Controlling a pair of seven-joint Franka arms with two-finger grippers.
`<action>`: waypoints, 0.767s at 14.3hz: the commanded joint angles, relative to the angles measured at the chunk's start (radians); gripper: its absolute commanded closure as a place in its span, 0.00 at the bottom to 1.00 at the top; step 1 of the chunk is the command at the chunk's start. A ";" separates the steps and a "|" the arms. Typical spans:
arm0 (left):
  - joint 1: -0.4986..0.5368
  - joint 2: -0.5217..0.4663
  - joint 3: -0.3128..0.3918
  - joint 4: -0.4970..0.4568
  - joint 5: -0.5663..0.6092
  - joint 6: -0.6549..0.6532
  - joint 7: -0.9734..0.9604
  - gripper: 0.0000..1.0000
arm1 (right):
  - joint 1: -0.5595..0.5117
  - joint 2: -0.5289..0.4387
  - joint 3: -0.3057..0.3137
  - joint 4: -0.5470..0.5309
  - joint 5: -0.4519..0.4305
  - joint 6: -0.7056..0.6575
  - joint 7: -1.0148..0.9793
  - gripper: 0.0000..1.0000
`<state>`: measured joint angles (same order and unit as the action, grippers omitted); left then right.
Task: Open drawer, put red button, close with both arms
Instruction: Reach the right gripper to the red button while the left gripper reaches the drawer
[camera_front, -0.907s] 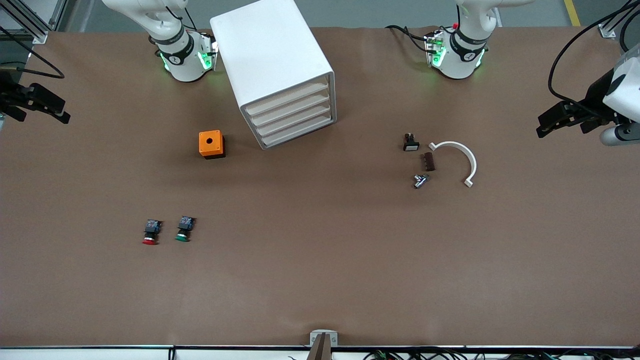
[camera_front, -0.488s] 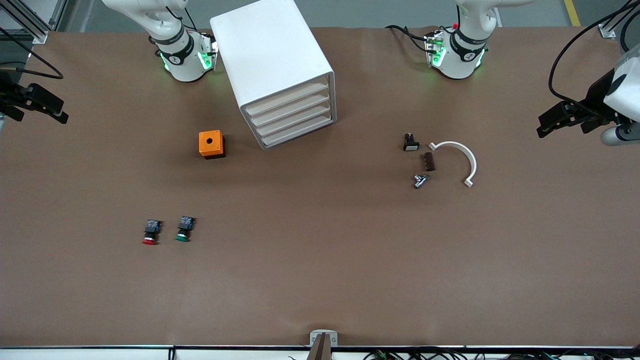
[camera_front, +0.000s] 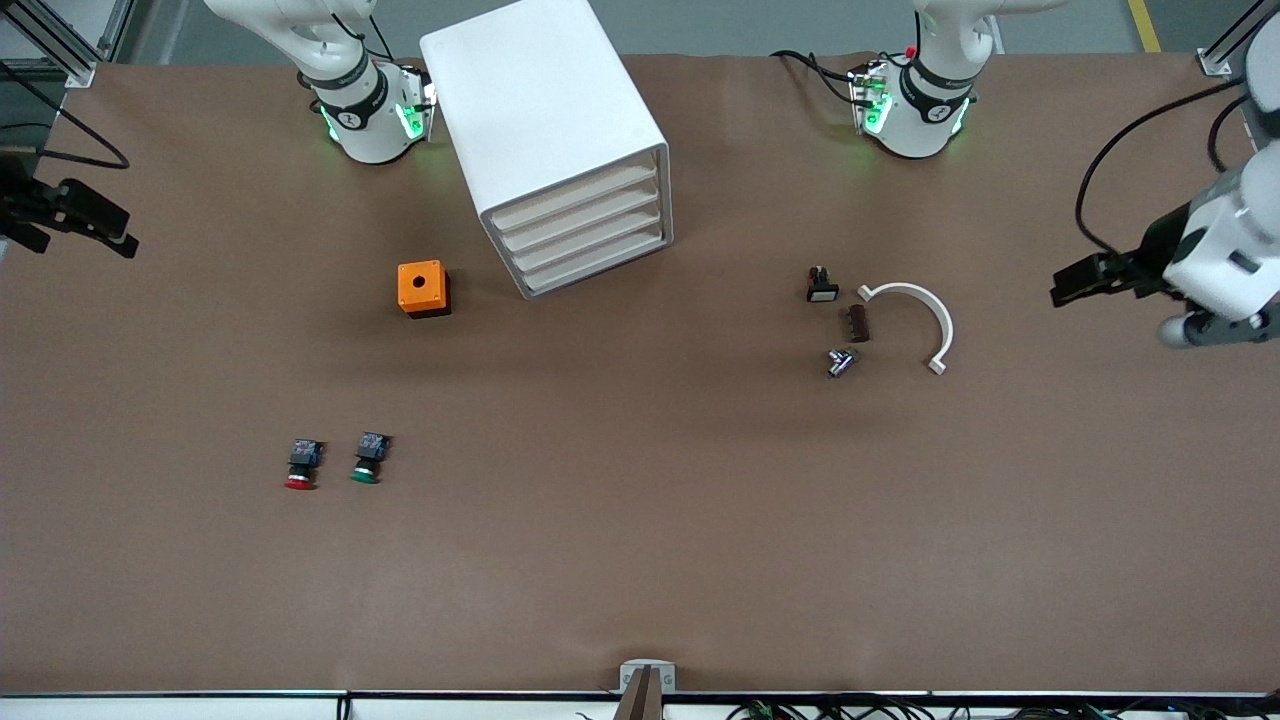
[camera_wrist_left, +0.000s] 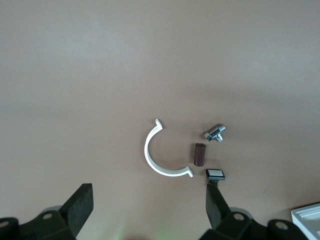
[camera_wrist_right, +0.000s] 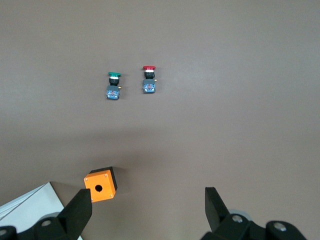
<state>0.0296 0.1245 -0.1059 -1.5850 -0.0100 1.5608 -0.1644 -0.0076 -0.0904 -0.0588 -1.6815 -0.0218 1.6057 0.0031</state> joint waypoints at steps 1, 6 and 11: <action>-0.029 0.102 -0.021 0.023 0.002 -0.004 -0.021 0.01 | -0.020 0.076 0.013 0.031 -0.017 0.014 -0.002 0.00; -0.187 0.220 -0.025 0.074 -0.123 -0.019 -0.338 0.01 | -0.018 0.171 0.013 0.043 -0.001 0.051 -0.002 0.00; -0.335 0.420 -0.021 0.230 -0.451 -0.028 -0.935 0.01 | -0.025 0.322 0.014 0.017 0.066 0.273 0.012 0.00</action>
<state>-0.2654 0.4435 -0.1351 -1.4526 -0.3671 1.5642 -0.9288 -0.0086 0.1684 -0.0565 -1.6790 0.0074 1.8353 0.0067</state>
